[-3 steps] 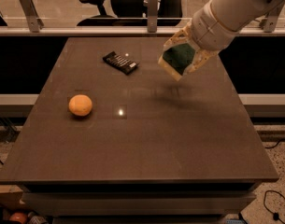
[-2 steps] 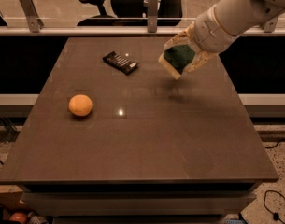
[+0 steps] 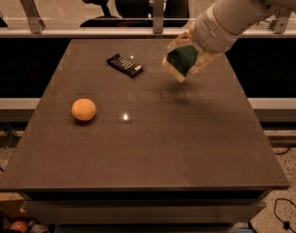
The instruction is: Move sponge near rxbar chocolate
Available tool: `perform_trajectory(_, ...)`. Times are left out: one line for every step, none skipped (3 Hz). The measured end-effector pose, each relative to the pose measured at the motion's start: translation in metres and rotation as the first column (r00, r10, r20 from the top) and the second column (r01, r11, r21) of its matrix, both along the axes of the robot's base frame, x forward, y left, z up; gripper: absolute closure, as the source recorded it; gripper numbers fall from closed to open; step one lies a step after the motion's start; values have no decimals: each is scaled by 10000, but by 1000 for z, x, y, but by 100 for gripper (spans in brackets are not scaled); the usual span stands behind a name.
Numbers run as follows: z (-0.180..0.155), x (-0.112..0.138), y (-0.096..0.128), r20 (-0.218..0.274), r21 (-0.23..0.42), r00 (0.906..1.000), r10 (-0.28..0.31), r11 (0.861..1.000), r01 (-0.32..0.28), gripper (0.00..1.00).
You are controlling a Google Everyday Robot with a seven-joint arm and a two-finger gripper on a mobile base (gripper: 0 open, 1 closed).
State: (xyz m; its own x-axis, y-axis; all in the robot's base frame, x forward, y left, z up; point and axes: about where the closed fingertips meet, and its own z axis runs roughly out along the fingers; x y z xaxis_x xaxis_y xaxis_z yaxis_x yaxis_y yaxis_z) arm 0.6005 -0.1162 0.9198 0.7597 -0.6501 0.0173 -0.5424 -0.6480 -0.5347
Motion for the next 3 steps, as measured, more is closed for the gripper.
perform_trajectory(13, -38, 7, -10, -959, 9961, -879, 9915, 874, 100)
perform_trajectory(17, -110, 19, -285, -1215, 9769, -2117, 9708, 2068, 100)
perform_trajectory(-7, -144, 24, -784, -1344, 9580, -2758, 9551, 2639, 100)
